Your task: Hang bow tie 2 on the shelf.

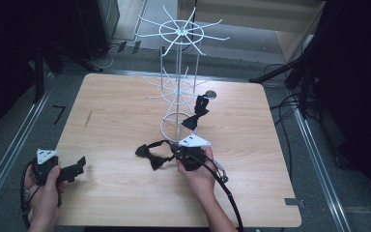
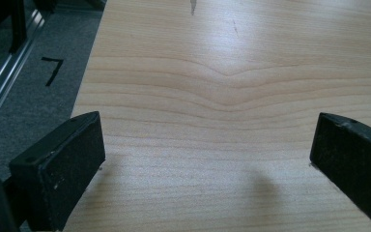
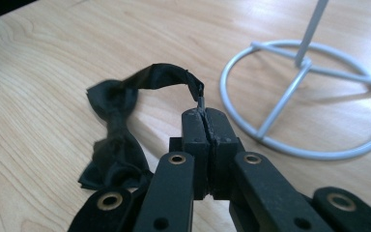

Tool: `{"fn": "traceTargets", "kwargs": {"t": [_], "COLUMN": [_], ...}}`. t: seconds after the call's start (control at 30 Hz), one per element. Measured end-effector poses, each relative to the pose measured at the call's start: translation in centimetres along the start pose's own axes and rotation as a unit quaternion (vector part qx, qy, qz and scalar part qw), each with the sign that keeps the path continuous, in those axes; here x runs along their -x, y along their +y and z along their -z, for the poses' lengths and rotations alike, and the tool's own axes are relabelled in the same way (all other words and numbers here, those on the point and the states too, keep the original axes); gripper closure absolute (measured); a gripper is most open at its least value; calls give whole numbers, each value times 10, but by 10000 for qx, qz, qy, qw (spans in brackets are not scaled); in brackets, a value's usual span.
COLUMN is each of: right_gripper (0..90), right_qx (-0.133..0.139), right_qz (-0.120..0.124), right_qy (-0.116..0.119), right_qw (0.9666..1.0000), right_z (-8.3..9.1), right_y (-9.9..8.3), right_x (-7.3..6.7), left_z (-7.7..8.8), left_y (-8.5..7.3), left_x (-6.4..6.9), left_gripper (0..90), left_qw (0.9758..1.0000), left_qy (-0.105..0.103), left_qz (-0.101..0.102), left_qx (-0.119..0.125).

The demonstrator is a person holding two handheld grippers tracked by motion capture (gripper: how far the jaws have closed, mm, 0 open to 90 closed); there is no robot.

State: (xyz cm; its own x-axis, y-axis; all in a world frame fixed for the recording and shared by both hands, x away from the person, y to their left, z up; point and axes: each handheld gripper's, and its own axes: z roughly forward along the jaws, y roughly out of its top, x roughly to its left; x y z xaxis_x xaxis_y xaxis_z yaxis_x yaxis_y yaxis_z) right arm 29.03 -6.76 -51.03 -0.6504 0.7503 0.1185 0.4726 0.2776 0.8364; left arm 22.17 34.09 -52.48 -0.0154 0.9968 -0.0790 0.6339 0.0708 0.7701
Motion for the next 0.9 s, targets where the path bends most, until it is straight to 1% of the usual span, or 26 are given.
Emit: {"fn": "traceTargets", "kwargs": {"t": [0.13,0.3,0.4,0.47,0.53,0.63,0.73,0.9], "right_gripper": [899,899,900,900,900,900,900,900], "right_qx": [174,285,410,441,504,511,577,658], "right_qz": [101,157,220,232,274,308,320,313], "right_qy": [-78,-148,-216,-232,-267,-263,-299,-367], "right_qw": [9998,9994,9987,9985,9980,9979,9974,9967], "right_z": [11,20,28,30,37,40,48,55], "right_y": [4,6,8,9,11,12,13,15], "right_x": [2,4,7,8,9,10,12,15], "left_z": [0,0,0,0,-1,-1,-1,-1], "left_y": [0,0,0,0,0,0,0,0], "left_x": [0,0,0,0,0,0,0,0], "left_gripper": [0,0,0,0,0,0,0,0], "left_qw": [10000,10000,10000,10000,10000,10000,10000,10000], "left_qy": [-6,-3,-4,-2,-6,-2,-1,0], "left_qz": [0,2,7,11,16,15,8,10], "left_qx": [0,-3,2,-2,-6,-8,-4,-1]}}
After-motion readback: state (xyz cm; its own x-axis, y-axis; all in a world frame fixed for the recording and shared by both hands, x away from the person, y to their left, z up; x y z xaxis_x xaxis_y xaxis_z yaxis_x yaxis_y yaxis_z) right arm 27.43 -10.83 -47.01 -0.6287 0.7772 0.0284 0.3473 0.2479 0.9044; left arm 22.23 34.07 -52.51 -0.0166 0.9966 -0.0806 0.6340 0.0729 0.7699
